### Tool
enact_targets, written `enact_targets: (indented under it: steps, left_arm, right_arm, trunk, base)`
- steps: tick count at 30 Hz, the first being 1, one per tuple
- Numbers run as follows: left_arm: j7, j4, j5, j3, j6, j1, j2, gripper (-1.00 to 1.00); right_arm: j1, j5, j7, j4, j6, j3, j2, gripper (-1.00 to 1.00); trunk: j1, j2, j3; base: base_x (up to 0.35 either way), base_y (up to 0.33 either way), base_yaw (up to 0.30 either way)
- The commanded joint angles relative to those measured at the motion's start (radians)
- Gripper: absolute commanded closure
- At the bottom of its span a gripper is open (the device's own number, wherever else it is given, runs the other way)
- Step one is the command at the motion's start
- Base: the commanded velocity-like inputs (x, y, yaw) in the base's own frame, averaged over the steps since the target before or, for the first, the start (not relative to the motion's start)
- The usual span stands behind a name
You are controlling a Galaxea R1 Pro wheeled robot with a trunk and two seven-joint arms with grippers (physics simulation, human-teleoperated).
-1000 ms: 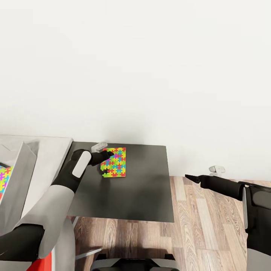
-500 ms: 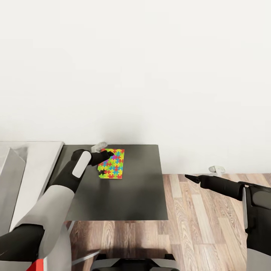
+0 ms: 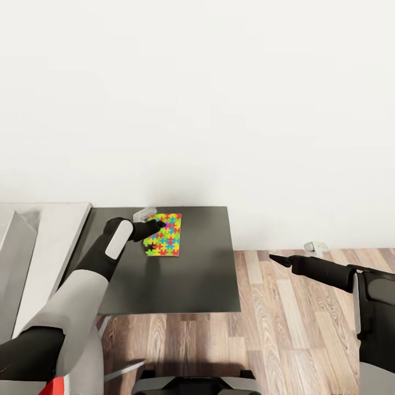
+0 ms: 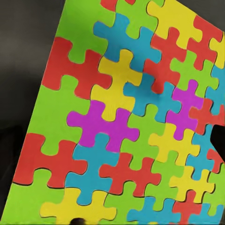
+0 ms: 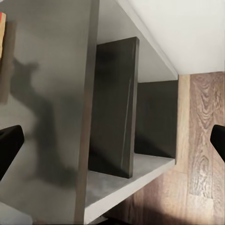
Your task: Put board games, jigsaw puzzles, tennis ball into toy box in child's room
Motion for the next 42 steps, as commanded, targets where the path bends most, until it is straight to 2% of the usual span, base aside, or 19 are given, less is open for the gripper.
enact_targets:
  steps: [1, 26, 42]
  left_arm:
    - [0.01, -0.001, 0.011, -0.001, 0.002, -0.001, 0.0, -1.0]
    - [0.01, -0.001, 0.011, 0.0, 0.002, -0.001, 0.0, -1.0]
    - [0.01, -0.001, 0.011, -0.001, 0.002, 0.0, 0.0, -1.0]
  right_arm:
    - [-0.001, 0.01, 0.01, -0.001, 0.006, -0.001, 0.0, -1.0]
    - [0.0, 0.01, 0.01, -0.001, 0.006, -0.001, 0.0, -1.0]
    - [0.0, 0.01, 0.01, 0.0, 0.006, 0.0, 0.0, -1.0]
  trunk:
    - [0.0, -0.002, -0.001]
    - [0.0, -0.002, -0.001]
    - [0.0, -0.002, -0.001]
  base:
    - [-0.075, -0.017, -0.004]
    - [-0.015, -0.004, -0.007]
    - [0.0, 0.0, -0.226]
